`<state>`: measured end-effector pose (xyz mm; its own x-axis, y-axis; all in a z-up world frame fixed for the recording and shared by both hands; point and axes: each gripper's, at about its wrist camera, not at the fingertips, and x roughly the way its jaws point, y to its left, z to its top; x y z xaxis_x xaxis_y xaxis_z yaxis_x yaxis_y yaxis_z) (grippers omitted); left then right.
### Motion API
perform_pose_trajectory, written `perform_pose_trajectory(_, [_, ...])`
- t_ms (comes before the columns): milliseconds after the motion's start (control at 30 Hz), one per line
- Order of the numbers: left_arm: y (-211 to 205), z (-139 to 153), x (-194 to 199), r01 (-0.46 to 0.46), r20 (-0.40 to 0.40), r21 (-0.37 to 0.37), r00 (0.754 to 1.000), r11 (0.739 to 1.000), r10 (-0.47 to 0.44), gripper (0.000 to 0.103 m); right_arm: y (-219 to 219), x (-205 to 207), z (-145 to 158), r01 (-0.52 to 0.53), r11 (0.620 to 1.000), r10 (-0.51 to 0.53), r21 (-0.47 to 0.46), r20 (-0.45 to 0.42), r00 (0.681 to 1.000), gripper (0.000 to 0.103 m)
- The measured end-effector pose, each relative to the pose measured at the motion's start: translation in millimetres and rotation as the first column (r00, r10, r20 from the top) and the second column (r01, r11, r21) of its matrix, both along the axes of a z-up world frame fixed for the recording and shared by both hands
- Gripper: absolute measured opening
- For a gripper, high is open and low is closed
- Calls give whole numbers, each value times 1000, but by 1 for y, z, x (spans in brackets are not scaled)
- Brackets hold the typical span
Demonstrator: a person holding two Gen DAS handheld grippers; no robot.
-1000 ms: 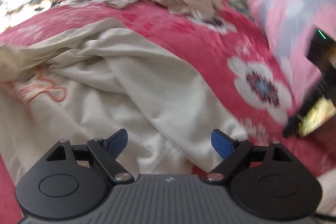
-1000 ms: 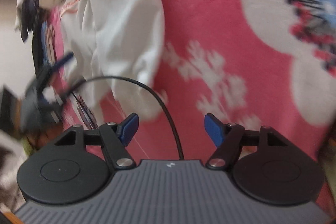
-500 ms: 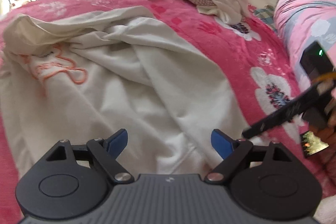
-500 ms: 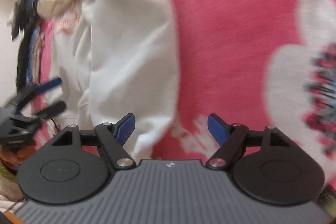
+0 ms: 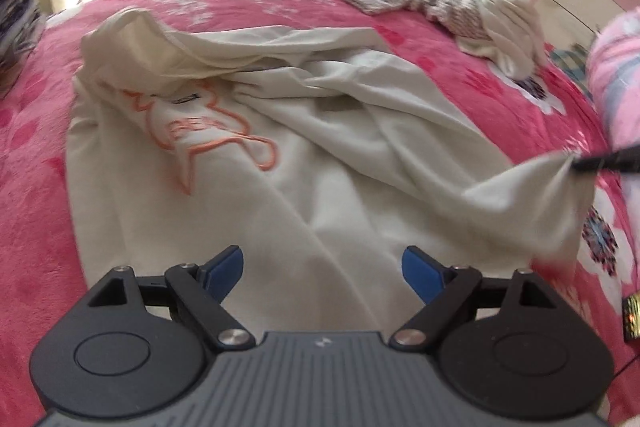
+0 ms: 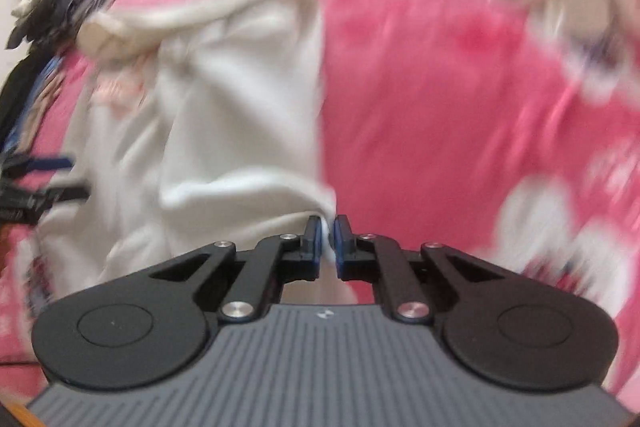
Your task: Fold clothes
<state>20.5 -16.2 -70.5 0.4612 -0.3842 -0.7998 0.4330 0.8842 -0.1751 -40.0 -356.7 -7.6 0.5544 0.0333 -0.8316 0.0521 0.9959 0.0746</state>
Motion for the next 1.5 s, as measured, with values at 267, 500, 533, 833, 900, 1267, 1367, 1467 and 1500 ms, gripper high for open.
perform_pose_trajectory(267, [49, 5, 22, -160, 23, 27, 987, 987, 160, 88, -37, 115, 49, 92, 932, -11, -350, 227, 974, 5])
perform_pose_trajectory(500, [101, 11, 39, -316, 23, 57, 949, 947, 315, 88, -107, 209, 62, 307, 828, -147, -470, 346, 927, 4])
perform_pose_trajectory(533, [107, 10, 41, -329, 19, 69, 944, 942, 329, 88, -120, 219, 59, 343, 814, -185, -470, 350, 918, 4])
perform_pose_trajectory(833, [136, -3, 42, -370, -6, 180, 926, 911, 377, 88, -207, 268, -25, 509, 749, -504, -423, 134, 853, 12])
perform_pose_trajectory(900, [140, -4, 40, -367, -11, 188, 927, 911, 376, 88, -210, 254, -31, 528, 755, -524, -389, 125, 842, 22])
perform_pose_trajectory(1267, [152, 4, 17, -218, -106, -17, 971, 976, 215, 88, -139, 116, 75, 185, 982, -163, -26, 363, 917, 49])
perform_pose_trajectory(1367, [143, -4, 12, -145, -138, -53, 981, 988, 136, 86, -88, 87, 111, -84, 996, 77, -2, 417, 906, 56])
perform_pose_trajectory(1467, [139, -17, 9, -154, -167, -65, 976, 986, 141, 76, -38, 64, 137, -372, 924, 306, 89, 414, 857, 57])
perform_pose_trajectory(1500, [141, -22, 10, -180, -192, -85, 968, 980, 161, 73, -22, 58, 141, -467, 877, 388, 117, 402, 829, 57])
